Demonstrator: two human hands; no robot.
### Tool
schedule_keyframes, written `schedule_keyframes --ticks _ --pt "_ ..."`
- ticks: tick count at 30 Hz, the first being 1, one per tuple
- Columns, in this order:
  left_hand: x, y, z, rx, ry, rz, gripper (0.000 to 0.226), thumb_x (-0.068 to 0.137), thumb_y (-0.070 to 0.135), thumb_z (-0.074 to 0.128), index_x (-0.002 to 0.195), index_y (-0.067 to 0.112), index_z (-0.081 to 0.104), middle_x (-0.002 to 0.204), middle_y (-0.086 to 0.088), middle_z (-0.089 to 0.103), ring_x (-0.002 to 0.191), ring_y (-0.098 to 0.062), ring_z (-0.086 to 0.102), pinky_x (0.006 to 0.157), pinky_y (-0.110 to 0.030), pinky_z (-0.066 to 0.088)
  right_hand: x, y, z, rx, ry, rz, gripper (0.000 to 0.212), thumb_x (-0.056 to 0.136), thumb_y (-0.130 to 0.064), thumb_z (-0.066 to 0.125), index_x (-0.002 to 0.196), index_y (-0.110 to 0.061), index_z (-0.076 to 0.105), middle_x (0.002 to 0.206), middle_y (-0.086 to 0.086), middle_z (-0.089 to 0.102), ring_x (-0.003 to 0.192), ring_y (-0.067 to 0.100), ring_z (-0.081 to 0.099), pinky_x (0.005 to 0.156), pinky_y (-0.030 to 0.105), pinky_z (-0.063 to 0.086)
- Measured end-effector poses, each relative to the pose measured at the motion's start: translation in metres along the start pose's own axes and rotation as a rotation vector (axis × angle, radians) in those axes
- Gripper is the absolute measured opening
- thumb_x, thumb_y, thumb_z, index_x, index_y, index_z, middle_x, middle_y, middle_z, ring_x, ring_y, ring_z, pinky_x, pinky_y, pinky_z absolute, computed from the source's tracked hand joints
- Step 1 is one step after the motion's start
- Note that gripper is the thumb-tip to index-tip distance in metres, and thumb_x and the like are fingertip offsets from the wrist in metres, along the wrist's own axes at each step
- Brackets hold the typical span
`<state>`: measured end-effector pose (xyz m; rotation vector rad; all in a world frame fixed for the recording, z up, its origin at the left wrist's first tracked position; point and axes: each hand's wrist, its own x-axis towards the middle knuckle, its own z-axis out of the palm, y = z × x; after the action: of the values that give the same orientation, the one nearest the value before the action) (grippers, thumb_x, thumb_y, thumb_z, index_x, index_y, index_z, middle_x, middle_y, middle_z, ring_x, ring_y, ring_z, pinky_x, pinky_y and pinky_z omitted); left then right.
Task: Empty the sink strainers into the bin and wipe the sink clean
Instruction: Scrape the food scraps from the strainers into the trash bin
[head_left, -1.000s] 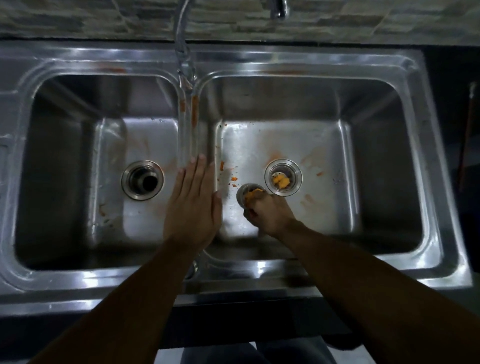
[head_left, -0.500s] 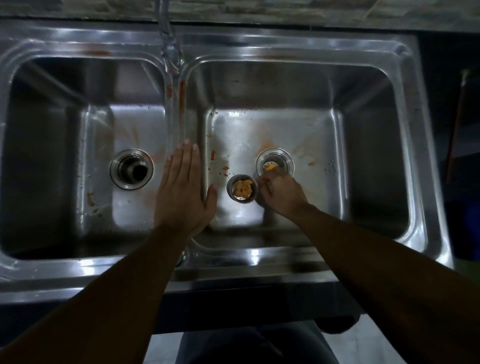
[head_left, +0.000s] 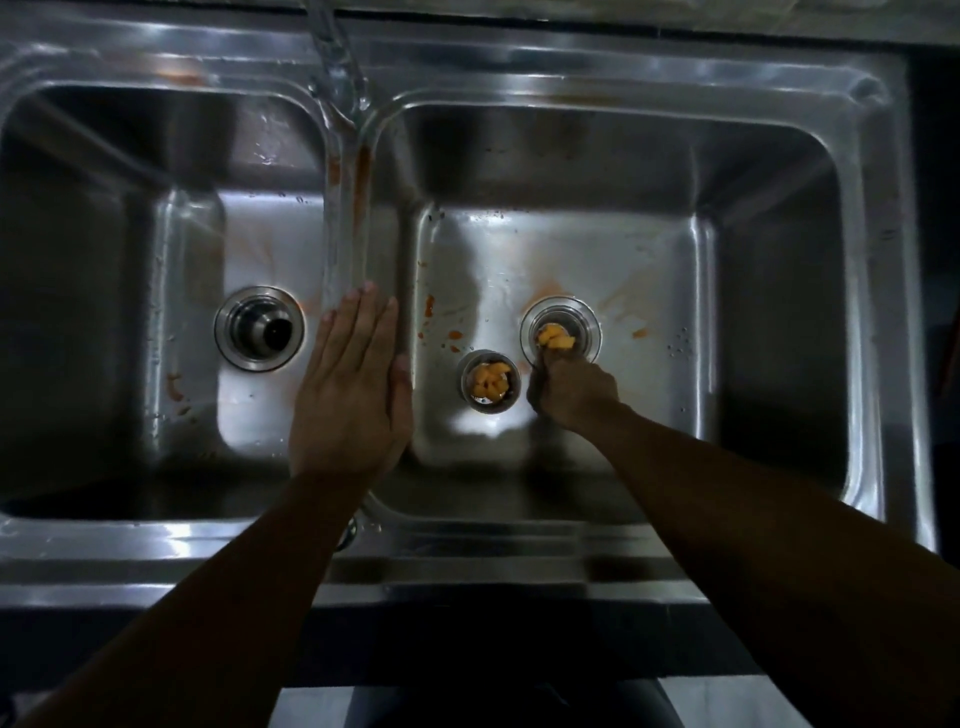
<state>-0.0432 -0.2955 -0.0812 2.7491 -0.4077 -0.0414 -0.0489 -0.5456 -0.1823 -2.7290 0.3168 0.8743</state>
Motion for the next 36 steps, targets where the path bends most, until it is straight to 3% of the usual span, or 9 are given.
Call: schedule_keyframes --ticks 5,15,17,20,25,27,31,36 --pt "0.000 -0.001 0.001 -0.017 0.007 -0.003 0.051 0.102 0.018 0.045 0.150 0.001 0.040 0.160 -0.018 0.032 0.153 -0.029 0.024 0.124 -0.051 0.022 0.001 0.002 0.004 0.027 0.089 -0.005 0.026 0.091 -0.033 0.055 0.106 -0.015 0.066 0.101 0.012 0.071 0.092 0.037 0.069 0.078 0.036 0.054" --pt "-0.001 -0.006 0.005 -0.014 0.030 0.013 0.050 0.103 0.019 0.042 0.151 0.004 0.040 0.162 -0.016 0.031 0.154 -0.027 0.021 0.127 -0.047 0.016 -0.008 0.005 -0.006 -0.034 0.209 -0.092 0.038 0.087 -0.023 0.065 0.125 -0.018 0.062 0.125 0.008 0.064 0.104 0.031 0.067 0.086 0.038 0.056" --pt "-0.002 -0.007 0.005 -0.013 0.042 0.018 0.049 0.103 0.018 0.043 0.150 0.005 0.041 0.161 -0.016 0.032 0.154 -0.028 0.022 0.127 -0.046 0.015 -0.015 0.006 -0.008 -0.092 0.280 -0.117 0.034 0.090 -0.024 0.057 0.121 -0.014 0.065 0.119 0.011 0.067 0.103 0.033 0.065 0.085 0.039 0.055" --pt "-0.004 -0.007 0.006 -0.012 0.061 0.037 0.050 0.102 0.016 0.042 0.150 0.004 0.041 0.161 -0.017 0.034 0.153 -0.029 0.024 0.128 -0.045 0.015 -0.031 0.006 -0.016 -0.090 0.364 -0.132 0.052 0.088 -0.037 0.032 0.123 -0.016 0.065 0.120 0.008 0.067 0.109 0.033 0.056 0.089 0.035 0.047" --pt "-0.003 -0.008 0.006 -0.015 0.069 0.038 0.051 0.103 0.018 0.037 0.152 0.006 0.039 0.161 -0.016 0.033 0.153 -0.028 0.024 0.128 -0.041 0.011 -0.047 0.018 -0.028 -0.150 0.411 -0.113 0.022 0.088 -0.015 0.064 0.108 -0.015 0.073 0.104 0.010 0.070 0.101 0.033 0.061 0.089 0.040 0.048" --pt "-0.004 -0.007 0.006 -0.014 0.082 0.043 0.051 0.101 0.016 0.037 0.151 0.005 0.040 0.160 -0.017 0.034 0.152 -0.029 0.025 0.128 -0.041 0.012 -0.056 0.021 -0.030 -0.143 0.392 -0.094 0.025 0.090 -0.016 0.063 0.113 -0.017 0.072 0.112 0.009 0.070 0.109 0.031 0.060 0.092 0.038 0.047" --pt "-0.004 -0.007 0.006 -0.015 0.085 0.052 0.049 0.101 0.011 0.041 0.150 0.003 0.041 0.159 -0.020 0.035 0.152 -0.031 0.027 0.127 -0.044 0.015 -0.064 0.023 -0.029 -0.171 0.411 -0.023 0.028 0.094 -0.019 0.057 0.121 -0.019 0.064 0.119 0.003 0.066 0.109 0.023 0.060 0.083 0.029 0.050" --pt "-0.004 -0.007 0.006 -0.032 0.081 0.049 0.049 0.101 0.007 0.046 0.149 0.001 0.042 0.158 -0.021 0.035 0.151 -0.032 0.028 0.126 -0.048 0.019 -0.067 0.022 -0.028 -0.175 0.297 0.024 0.015 0.090 -0.019 0.060 0.103 -0.016 0.066 0.102 0.008 0.069 0.095 0.029 0.067 0.072 0.030 0.051"
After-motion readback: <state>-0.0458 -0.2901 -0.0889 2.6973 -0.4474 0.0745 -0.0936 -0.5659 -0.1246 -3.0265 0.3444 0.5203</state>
